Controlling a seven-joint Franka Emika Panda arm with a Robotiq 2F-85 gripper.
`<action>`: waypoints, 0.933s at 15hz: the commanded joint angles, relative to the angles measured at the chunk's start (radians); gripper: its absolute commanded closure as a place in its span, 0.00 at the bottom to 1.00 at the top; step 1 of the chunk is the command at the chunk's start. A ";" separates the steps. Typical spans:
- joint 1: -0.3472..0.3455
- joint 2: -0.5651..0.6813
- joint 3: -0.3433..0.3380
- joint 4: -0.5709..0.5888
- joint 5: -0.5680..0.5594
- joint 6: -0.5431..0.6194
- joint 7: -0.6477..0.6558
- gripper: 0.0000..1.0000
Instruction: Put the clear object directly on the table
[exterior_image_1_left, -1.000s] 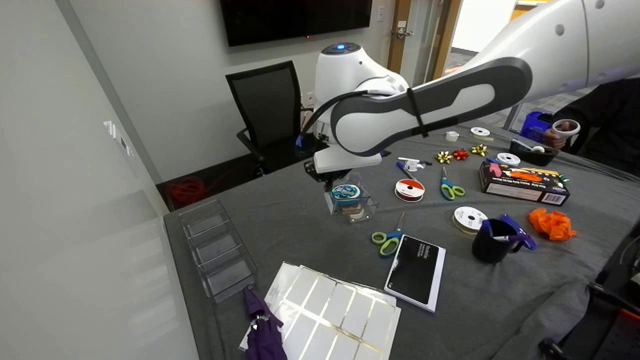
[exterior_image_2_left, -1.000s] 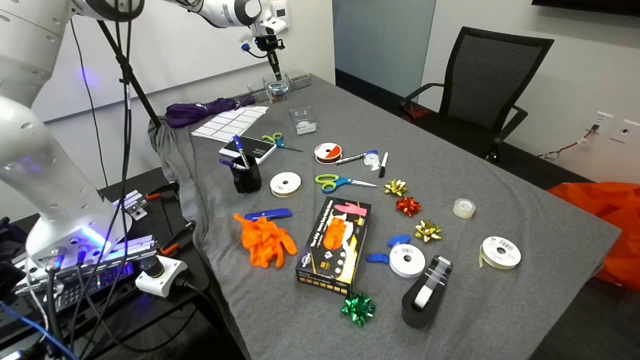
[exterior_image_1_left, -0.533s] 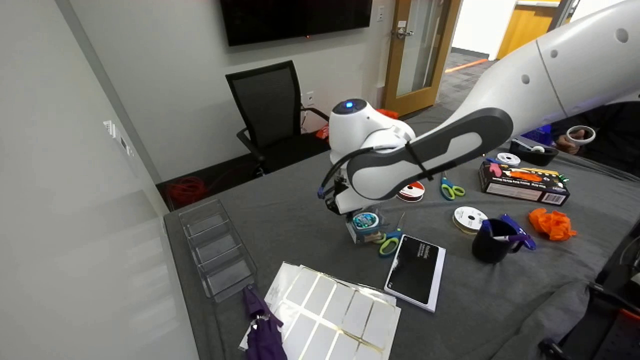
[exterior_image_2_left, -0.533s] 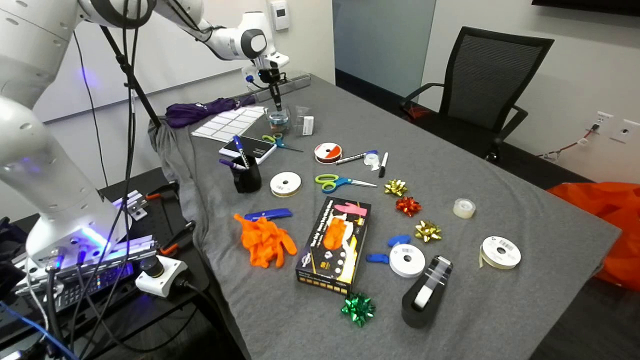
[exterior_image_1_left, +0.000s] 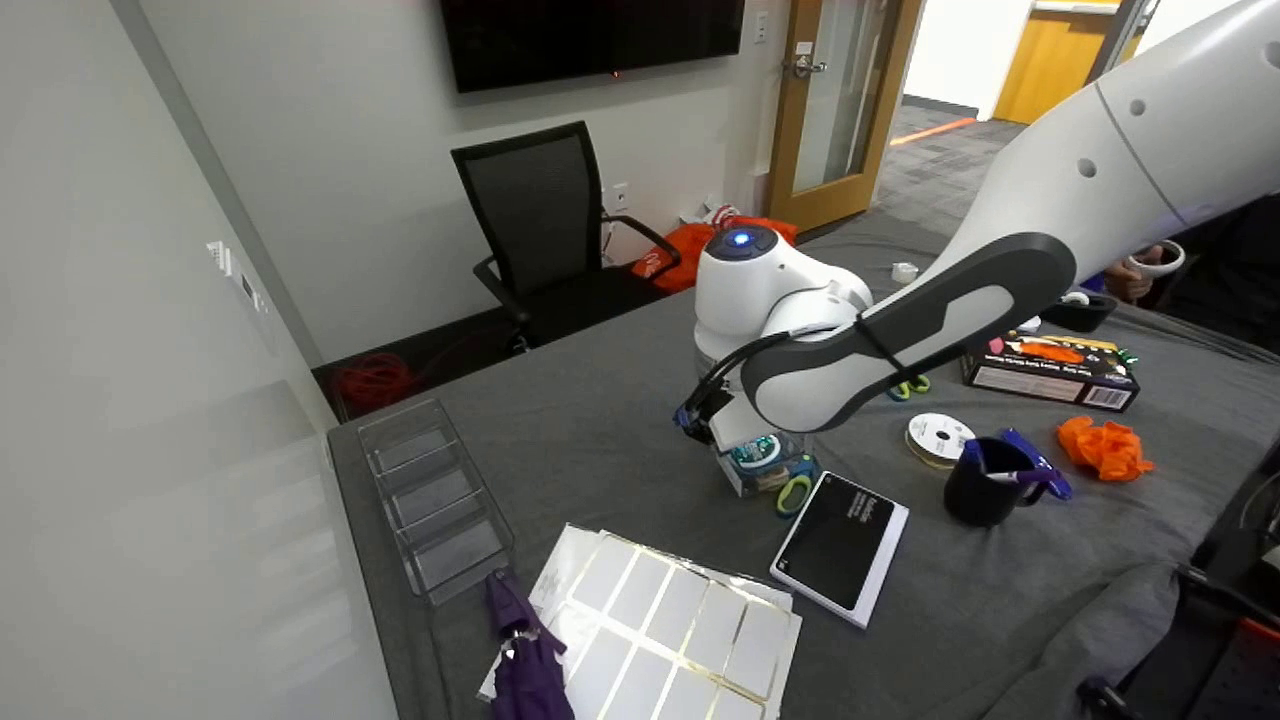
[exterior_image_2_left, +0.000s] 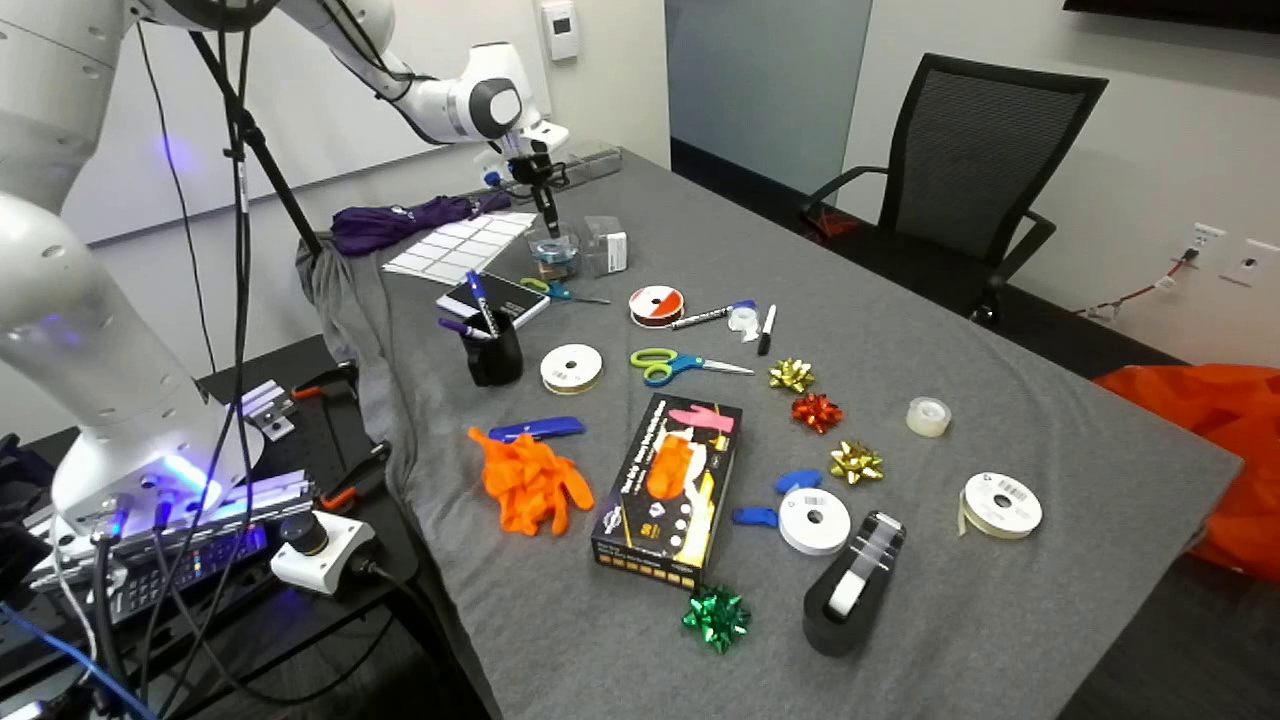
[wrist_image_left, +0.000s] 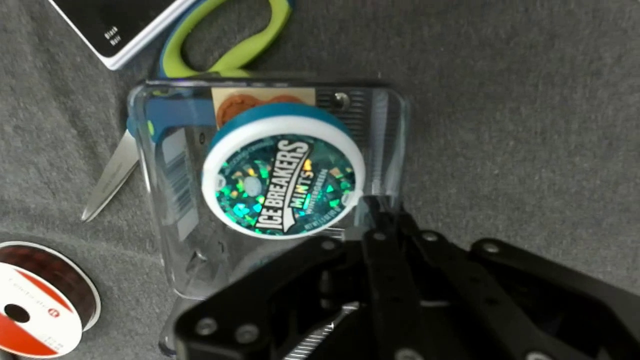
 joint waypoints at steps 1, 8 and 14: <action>0.024 -0.065 -0.016 -0.137 0.008 0.071 0.011 0.99; 0.031 -0.109 0.018 -0.065 0.107 -0.087 0.047 0.99; 0.044 -0.088 0.036 -0.012 0.143 -0.102 0.164 0.99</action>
